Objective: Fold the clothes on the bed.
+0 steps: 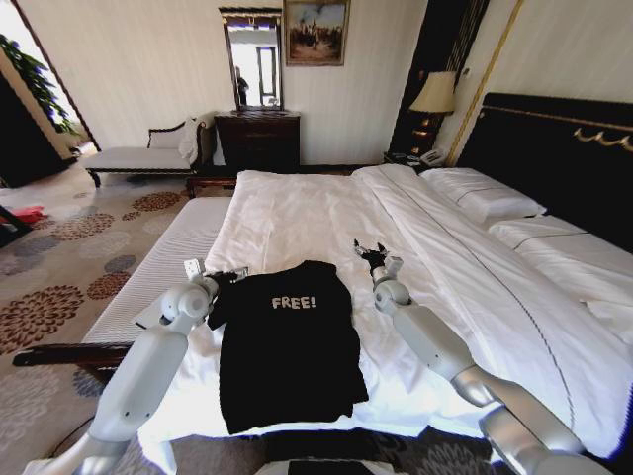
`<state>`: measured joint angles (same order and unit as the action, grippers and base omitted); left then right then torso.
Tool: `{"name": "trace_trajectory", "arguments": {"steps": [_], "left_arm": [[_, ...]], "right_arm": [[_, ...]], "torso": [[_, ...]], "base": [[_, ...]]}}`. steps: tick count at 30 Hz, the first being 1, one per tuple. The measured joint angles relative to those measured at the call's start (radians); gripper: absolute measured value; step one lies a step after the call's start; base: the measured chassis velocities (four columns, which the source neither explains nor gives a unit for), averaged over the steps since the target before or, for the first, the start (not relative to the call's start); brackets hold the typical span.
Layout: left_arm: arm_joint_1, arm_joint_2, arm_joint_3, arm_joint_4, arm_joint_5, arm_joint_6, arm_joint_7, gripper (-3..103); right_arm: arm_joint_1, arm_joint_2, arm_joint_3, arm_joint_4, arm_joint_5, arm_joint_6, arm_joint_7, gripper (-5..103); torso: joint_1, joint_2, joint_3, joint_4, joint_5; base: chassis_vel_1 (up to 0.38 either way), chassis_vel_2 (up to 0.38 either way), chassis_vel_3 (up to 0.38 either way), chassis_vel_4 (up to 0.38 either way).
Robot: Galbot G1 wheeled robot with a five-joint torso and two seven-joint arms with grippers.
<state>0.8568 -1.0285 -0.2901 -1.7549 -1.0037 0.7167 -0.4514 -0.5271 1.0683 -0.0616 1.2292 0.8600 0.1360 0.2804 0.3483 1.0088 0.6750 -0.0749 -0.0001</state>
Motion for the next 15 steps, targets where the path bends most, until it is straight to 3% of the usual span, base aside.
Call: {"name": "trace_trajectory", "arguments": {"steps": [9,15], "left_arm": [[-0.045,-0.039,0.097,0.102,0.062,0.002,0.011,100],[-0.162,-0.083,0.16,0.228,0.095,-0.013,0.011,100]], "right_arm": [[-0.012,-0.007,0.013,0.007,-0.001,-0.007,0.016,100],[-0.022,-0.001,0.019,0.008,-0.003,-0.008,0.025,100]], "torso": [[0.0,0.0,0.0,-0.0004,0.0001],[0.0,0.0,0.0,-0.0005,0.0001]], "base": [[0.0,0.0,0.0,0.0],[0.0,0.0,0.0,0.0]]}}
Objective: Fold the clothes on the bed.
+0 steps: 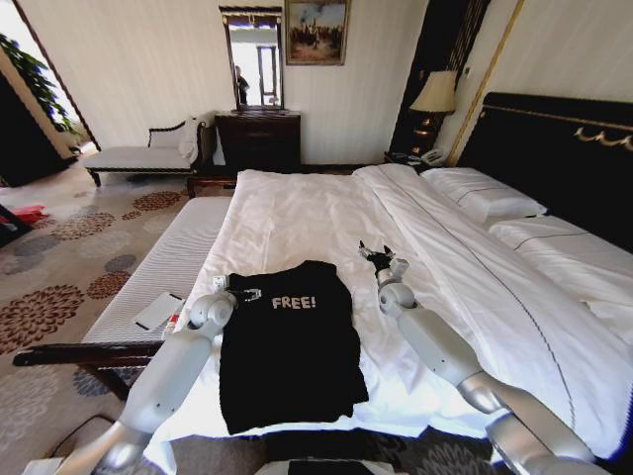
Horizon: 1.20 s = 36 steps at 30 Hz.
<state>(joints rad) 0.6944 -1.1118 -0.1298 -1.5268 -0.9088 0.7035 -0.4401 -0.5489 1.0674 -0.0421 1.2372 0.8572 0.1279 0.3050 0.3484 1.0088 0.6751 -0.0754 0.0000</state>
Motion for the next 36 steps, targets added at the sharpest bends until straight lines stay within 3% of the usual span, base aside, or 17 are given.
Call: {"name": "trace_trajectory", "arguments": {"steps": [10,12,14,19,23,27,30,32,34,36], "left_arm": [[-0.173,-0.088,0.056,0.257,0.053,-0.029,0.013,100],[-0.251,-0.15,0.017,0.346,0.074,-0.057,0.022,100],[-0.277,-0.167,-0.008,0.368,0.074,-0.062,0.024,100],[-0.32,-0.164,-0.072,0.386,0.056,-0.071,0.026,100],[-0.29,-0.109,-0.106,0.31,0.01,-0.065,0.013,100],[-0.111,-0.006,-0.211,0.063,-0.123,-0.033,-0.034,100],[-0.034,0.027,-0.257,-0.015,-0.184,-0.021,-0.042,100],[0.141,0.074,-0.362,-0.156,-0.275,0.005,-0.026,100],[0.184,0.081,-0.393,-0.188,-0.296,0.011,-0.017,100],[0.34,0.092,-0.521,-0.291,-0.352,0.029,0.029,100]], "right_arm": [[-0.008,-0.001,0.011,0.0,0.0,-0.001,0.003,100],[-0.012,-0.006,0.017,0.005,0.0,-0.001,0.004,100],[-0.015,-0.009,0.02,0.009,0.0,-0.001,0.004,100],[-0.023,-0.016,0.029,0.012,0.0,-0.001,0.004,100],[-0.027,-0.015,0.032,0.012,0.0,0.0,0.004,100],[-0.053,-0.016,0.048,0.076,0.001,0.001,0.013,100],[-0.068,-0.021,0.056,0.109,0.001,0.001,0.018,100],[-0.104,-0.035,0.076,0.172,0.002,-0.001,0.024,100],[-0.111,-0.038,0.08,0.183,0.001,-0.002,0.026,100],[-0.137,-0.047,0.093,0.218,0.0,-0.005,0.034,100]], "torso": [[0.0,0.0,0.0,0.0003,-0.0001],[0.0,0.0,0.0,-0.0002,0.0],[0.0,0.0,0.0,-0.0005,0.0],[0.0,0.0,0.0,-0.0004,0.0003],[0.0,0.0,0.0,0.0003,0.0001],[0.0,0.0,0.0,0.0004,-0.0003],[0.0,0.0,0.0,0.0003,0.0002],[0.0,0.0,0.0,0.0004,-0.0008],[0.0,0.0,0.0,0.0003,-0.0006],[0.0,0.0,0.0,0.0007,-0.0004]], "base": [[0.0,0.0,0.0,0.0],[0.0,0.0,0.0,0.0],[0.0,0.0,0.0,0.0],[0.0,0.0,0.0,0.0],[0.0,0.0,0.0,0.0],[0.0,0.0,0.0,0.0],[0.0,0.0,0.0,0.0],[0.0,0.0,0.0,0.0],[0.0,0.0,0.0,0.0],[0.0,0.0,0.0,0.0]]}}
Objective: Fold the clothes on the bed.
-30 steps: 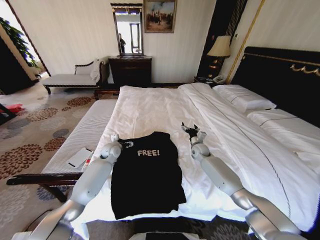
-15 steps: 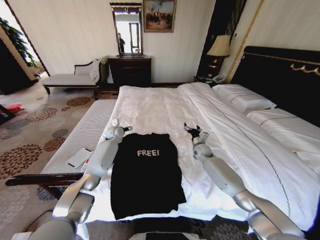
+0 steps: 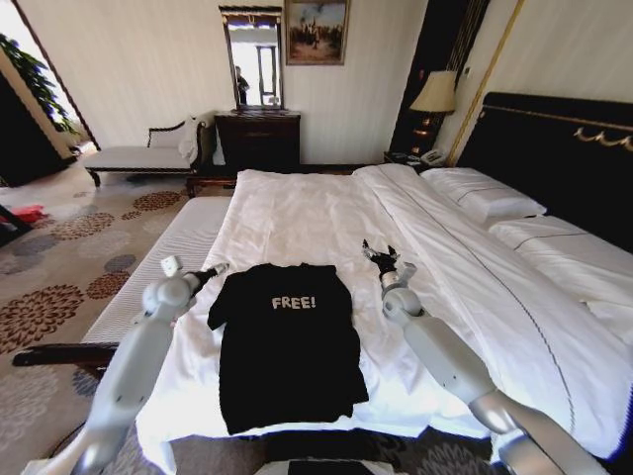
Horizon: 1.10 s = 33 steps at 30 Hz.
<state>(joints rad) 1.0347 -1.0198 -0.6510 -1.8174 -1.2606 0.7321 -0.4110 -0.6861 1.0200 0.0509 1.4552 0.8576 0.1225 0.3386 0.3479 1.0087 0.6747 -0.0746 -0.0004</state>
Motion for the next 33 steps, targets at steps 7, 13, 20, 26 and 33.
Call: {"name": "trace_trajectory", "arguments": {"steps": [7,13,20,26,33], "left_arm": [[0.163,-0.02,-0.132,-0.046,0.013,0.0,0.077,100],[0.175,-0.045,-0.15,-0.001,0.026,0.004,0.087,100],[0.145,-0.1,-0.139,0.088,0.027,0.004,0.1,100],[0.119,-0.116,-0.162,0.13,0.037,-0.02,0.128,100],[0.1,-0.096,-0.199,0.164,0.046,-0.048,0.133,100]], "right_arm": [[-0.023,-0.002,0.009,0.034,-0.009,-0.01,0.036,100],[-0.036,-0.008,0.01,0.058,-0.008,-0.02,0.06,100],[-0.047,-0.018,0.018,0.062,-0.007,-0.024,0.075,100],[-0.054,-0.03,0.028,0.062,-0.005,-0.025,0.081,100],[-0.052,-0.026,0.025,0.053,-0.007,-0.025,0.081,100]], "torso": [[0.0,0.0,0.0,-0.0006,0.0002],[0.0,0.0,0.0,-0.0008,0.0004],[0.0,0.0,0.0,-0.0006,0.0001],[0.0,0.0,0.0,-0.0006,0.0004],[0.0,0.0,0.0,-0.0006,0.0005]], "base": [[0.0,0.0,0.0,0.0],[0.0,0.0,0.0,0.0],[0.0,0.0,0.0,0.0],[0.0,0.0,0.0,0.0],[0.0,0.0,0.0,0.0]]}}
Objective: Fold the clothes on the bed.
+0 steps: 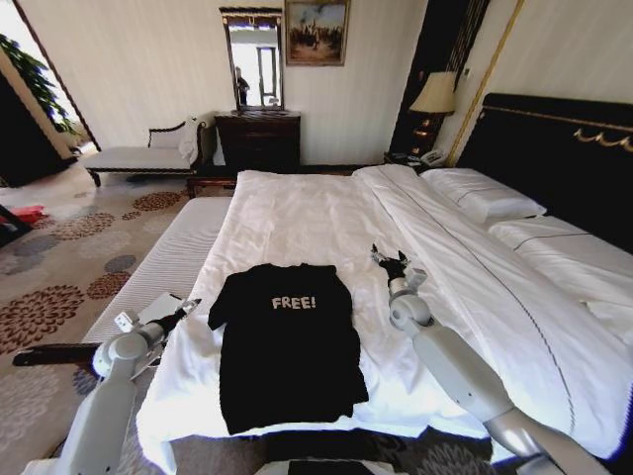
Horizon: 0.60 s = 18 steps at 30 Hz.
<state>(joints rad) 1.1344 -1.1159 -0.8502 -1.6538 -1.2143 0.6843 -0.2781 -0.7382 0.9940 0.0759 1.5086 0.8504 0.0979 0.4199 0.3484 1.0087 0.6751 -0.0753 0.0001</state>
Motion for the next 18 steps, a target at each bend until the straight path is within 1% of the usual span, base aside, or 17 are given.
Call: {"name": "trace_trajectory", "arguments": {"steps": [2,3,4,6,8,9,12,13,14,15,17,18], "left_arm": [[0.001,0.006,0.004,0.008,0.018,-0.001,0.0,100],[0.004,0.008,0.013,0.01,0.039,-0.002,0.0,100],[0.004,0.008,0.013,0.01,0.039,-0.002,0.0,100],[0.007,0.007,0.044,0.011,0.112,-0.012,0.006,100],[0.006,0.004,0.07,0.004,0.159,-0.015,0.008,100],[0.006,0.004,0.07,0.004,0.159,-0.015,0.008,100],[-0.002,0.002,0.112,-0.004,0.248,-0.018,0.01,100],[-0.004,0.002,0.121,-0.004,0.264,-0.019,0.01,100],[-0.004,0.002,0.121,-0.004,0.264,-0.019,0.01,100],[-0.007,0.007,0.141,-0.004,0.3,-0.019,0.01,100],[-0.01,0.013,0.169,-0.003,0.334,-0.019,0.01,100],[-0.01,0.013,0.169,-0.003,0.334,-0.019,0.01,100]], "right_arm": [[0.003,0.005,-0.005,-0.001,-0.001,0.0,0.002,100],[0.005,0.007,-0.009,-0.001,-0.001,-0.001,0.004,100],[0.005,0.007,-0.009,-0.001,-0.001,-0.001,0.004,100],[0.008,0.01,-0.015,-0.002,-0.002,-0.003,0.009,100],[0.01,0.01,-0.017,-0.002,-0.002,-0.005,0.014,100],[0.01,0.01,-0.017,-0.002,-0.002,-0.005,0.014,100],[0.01,0.004,-0.016,-0.001,-0.002,-0.008,0.019,100],[0.01,0.002,-0.015,-0.001,-0.002,-0.009,0.02,100],[0.01,0.002,-0.015,-0.001,-0.002,-0.009,0.02,100],[0.008,-0.002,-0.011,-0.001,-0.001,-0.01,0.021,100],[0.007,-0.005,-0.007,-0.004,0.002,-0.012,0.024,100],[0.007,-0.005,-0.007,-0.004,0.002,-0.012,0.024,100]], "torso": [[0.0,0.0,0.0,0.0001,0.0001],[0.0,0.0,0.0,0.0002,0.0001],[0.0,0.0,0.0,0.0002,0.0001],[0.0,0.0,0.0,0.0003,-0.0003],[0.0,0.0,0.0,0.0002,-0.0003],[0.0,0.0,0.0,0.0002,-0.0003],[0.0,0.0,0.0,-0.0003,0.0001],[0.0,0.0,0.0,-0.0003,0.0001],[0.0,0.0,0.0,-0.0003,0.0001],[0.0,0.0,0.0,-0.0001,0.0],[0.0,0.0,0.0,0.0,0.0],[0.0,0.0,0.0,0.0,0.0]], "base": [[0.0,0.0,0.0,0.0],[0.0,0.0,0.0,0.0],[0.0,0.0,0.0,0.0],[0.0,0.0,0.0,0.0],[0.0,0.0,0.0,0.0],[0.0,0.0,0.0,0.0],[0.0,0.0,0.0,0.0],[0.0,0.0,0.0,0.0],[0.0,0.0,0.0,0.0],[0.0,0.0,0.0,0.0],[0.0,0.0,0.0,0.0],[0.0,0.0,0.0,0.0]]}}
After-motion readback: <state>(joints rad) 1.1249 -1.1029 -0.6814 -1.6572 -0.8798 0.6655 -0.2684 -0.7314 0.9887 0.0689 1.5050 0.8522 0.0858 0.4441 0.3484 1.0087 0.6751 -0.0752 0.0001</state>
